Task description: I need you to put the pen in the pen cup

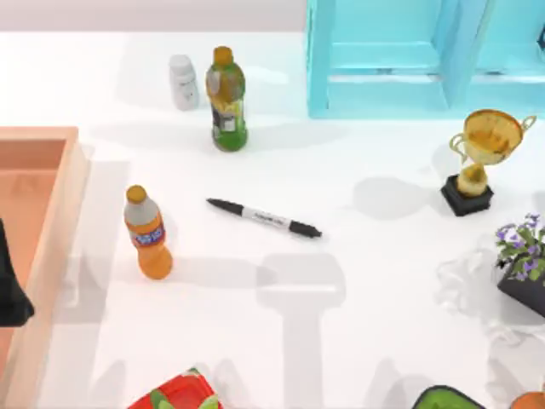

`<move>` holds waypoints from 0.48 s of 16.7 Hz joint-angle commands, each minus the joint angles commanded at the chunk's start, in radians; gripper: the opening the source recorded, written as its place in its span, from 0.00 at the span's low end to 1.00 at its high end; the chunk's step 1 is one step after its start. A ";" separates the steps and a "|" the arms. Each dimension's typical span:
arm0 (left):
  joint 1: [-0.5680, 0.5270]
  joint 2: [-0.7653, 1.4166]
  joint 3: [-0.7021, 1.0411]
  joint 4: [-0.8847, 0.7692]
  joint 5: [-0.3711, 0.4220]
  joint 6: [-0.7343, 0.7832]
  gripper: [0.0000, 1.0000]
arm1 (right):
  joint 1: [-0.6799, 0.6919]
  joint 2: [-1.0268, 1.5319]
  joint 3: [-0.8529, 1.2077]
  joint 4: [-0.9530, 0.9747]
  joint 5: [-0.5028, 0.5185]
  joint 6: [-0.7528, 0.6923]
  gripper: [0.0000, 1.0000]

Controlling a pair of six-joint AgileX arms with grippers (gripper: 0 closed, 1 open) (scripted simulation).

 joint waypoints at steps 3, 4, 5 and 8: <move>0.000 0.000 0.000 0.000 0.000 0.000 1.00 | 0.001 0.005 0.007 -0.004 0.002 -0.002 1.00; 0.000 0.000 0.000 0.000 0.000 0.000 1.00 | 0.004 0.017 0.021 -0.011 0.005 -0.005 1.00; 0.000 0.000 0.000 0.000 0.000 0.000 1.00 | 0.008 0.035 0.044 -0.023 0.010 -0.011 1.00; 0.000 0.000 0.000 0.000 0.000 0.000 1.00 | 0.035 0.136 0.161 -0.088 0.030 -0.037 1.00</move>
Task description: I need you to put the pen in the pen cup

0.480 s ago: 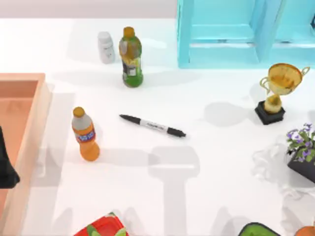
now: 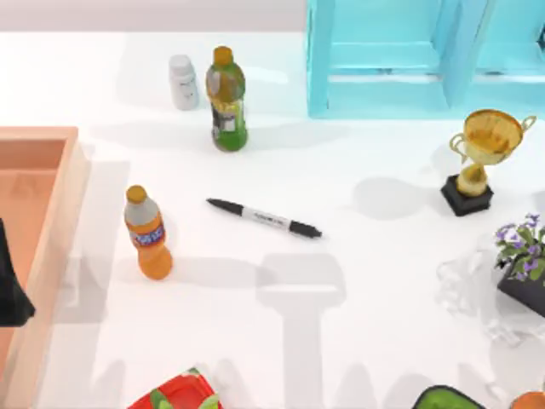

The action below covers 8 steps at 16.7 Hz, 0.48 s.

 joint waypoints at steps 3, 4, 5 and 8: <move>0.000 0.000 0.000 0.000 0.000 0.000 1.00 | 0.046 0.161 0.177 -0.098 0.024 -0.036 1.00; 0.000 0.000 0.000 0.000 0.000 0.000 1.00 | 0.064 0.227 0.247 -0.137 0.032 -0.049 1.00; 0.000 0.000 0.000 0.000 0.000 0.000 1.00 | 0.084 0.298 0.322 -0.179 0.041 -0.063 1.00; 0.000 0.000 0.000 0.000 0.000 0.000 1.00 | 0.154 0.547 0.576 -0.320 0.066 -0.103 1.00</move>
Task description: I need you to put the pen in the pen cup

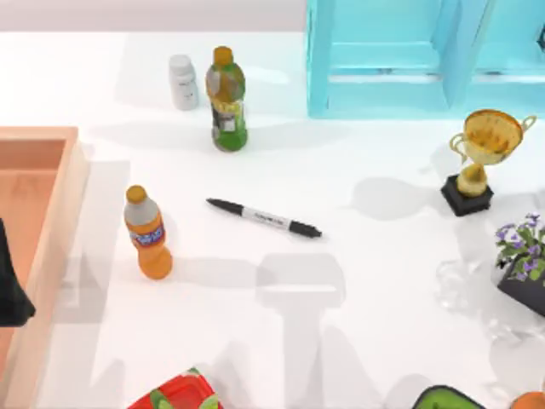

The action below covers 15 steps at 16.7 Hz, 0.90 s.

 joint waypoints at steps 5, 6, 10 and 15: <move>0.000 0.000 0.000 0.000 0.000 0.000 1.00 | 0.134 0.490 0.476 -0.266 0.037 -0.066 1.00; 0.000 0.000 0.000 0.000 0.000 0.000 1.00 | 0.163 0.595 0.574 -0.322 0.043 -0.079 1.00; 0.000 0.000 0.000 0.000 0.000 0.000 1.00 | 0.281 1.007 0.959 -0.541 0.064 -0.131 1.00; 0.000 0.000 0.000 0.000 0.000 0.000 1.00 | 0.425 1.468 1.380 -0.784 0.081 -0.200 1.00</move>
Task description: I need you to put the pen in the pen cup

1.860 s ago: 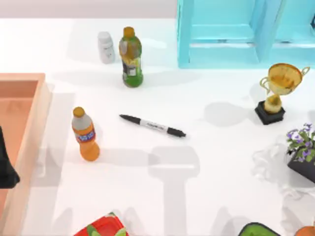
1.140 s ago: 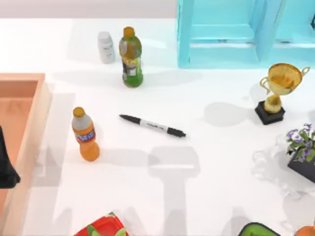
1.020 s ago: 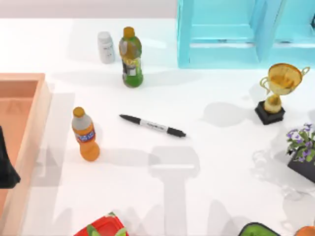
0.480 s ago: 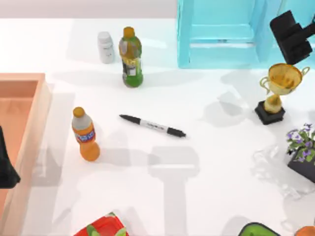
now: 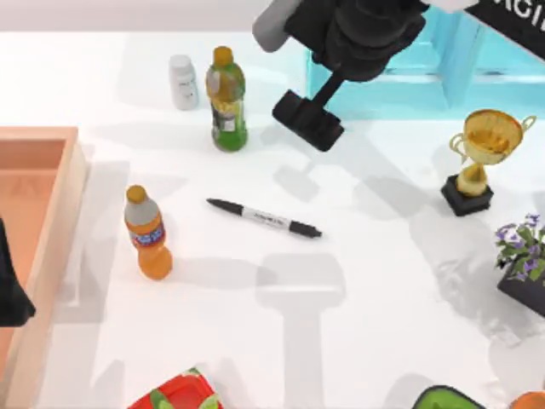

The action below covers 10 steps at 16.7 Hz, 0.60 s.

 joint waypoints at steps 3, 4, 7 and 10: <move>0.000 0.000 0.000 0.000 0.000 0.000 1.00 | 0.074 0.218 0.193 -0.114 0.005 -0.039 1.00; 0.000 0.000 0.000 0.000 0.000 0.000 1.00 | 0.095 0.276 0.244 -0.144 0.006 -0.051 1.00; 0.000 0.000 0.000 0.000 0.000 0.000 1.00 | 0.140 0.396 0.348 -0.207 0.008 -0.076 1.00; 0.000 0.000 0.000 0.000 0.000 0.000 1.00 | 0.152 0.425 0.373 -0.223 0.009 -0.083 1.00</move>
